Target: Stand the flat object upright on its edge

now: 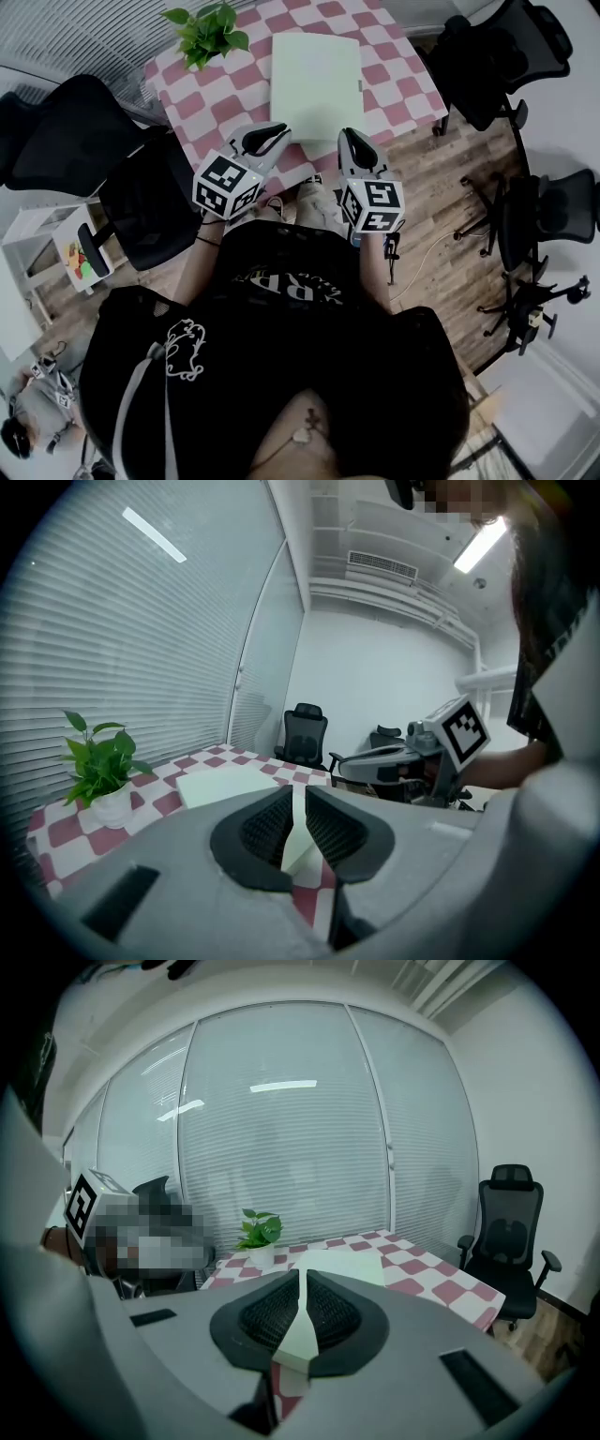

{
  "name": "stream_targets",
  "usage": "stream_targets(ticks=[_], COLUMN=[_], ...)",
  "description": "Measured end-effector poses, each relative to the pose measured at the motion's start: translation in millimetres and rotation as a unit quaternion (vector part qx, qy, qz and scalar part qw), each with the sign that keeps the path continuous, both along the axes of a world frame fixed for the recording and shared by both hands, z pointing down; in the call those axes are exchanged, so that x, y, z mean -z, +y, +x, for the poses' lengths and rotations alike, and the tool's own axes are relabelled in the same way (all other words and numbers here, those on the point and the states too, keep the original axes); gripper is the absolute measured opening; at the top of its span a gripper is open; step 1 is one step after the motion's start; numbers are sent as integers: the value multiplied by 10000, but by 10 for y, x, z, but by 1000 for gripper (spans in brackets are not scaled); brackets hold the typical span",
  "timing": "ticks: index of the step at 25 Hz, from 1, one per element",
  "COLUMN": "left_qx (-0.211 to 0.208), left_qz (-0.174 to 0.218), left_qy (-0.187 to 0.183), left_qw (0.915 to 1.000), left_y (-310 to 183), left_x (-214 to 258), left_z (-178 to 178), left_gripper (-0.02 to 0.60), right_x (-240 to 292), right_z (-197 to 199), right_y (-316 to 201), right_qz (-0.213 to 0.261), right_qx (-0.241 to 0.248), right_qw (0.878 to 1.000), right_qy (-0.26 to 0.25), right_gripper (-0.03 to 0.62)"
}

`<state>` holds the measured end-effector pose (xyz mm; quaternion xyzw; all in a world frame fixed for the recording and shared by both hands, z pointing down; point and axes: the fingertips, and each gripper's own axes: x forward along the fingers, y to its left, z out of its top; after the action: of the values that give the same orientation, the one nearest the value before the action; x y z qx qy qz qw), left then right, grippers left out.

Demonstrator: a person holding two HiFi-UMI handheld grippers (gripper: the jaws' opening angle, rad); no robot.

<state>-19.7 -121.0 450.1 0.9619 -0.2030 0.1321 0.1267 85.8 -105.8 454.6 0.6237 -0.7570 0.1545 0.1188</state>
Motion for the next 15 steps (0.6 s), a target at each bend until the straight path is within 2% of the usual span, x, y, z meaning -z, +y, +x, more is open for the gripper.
stream_targets(ticks=[5,15], left_qx=[320,1044], left_qz=[-230,-566], left_qy=[76,-444], left_qw=[9992,9919], left_y=[-315,-888], left_x=[-50,-437], left_z=[104,219], left_gripper=[40,43], right_x=[-28,-351], right_z=[270,807], right_y=[-372,-1034], right_qz=[-49,-436], right_qx=[164,507], right_qw=[9998,9967], right_qy=[-119,-449], right_gripper=[29,31])
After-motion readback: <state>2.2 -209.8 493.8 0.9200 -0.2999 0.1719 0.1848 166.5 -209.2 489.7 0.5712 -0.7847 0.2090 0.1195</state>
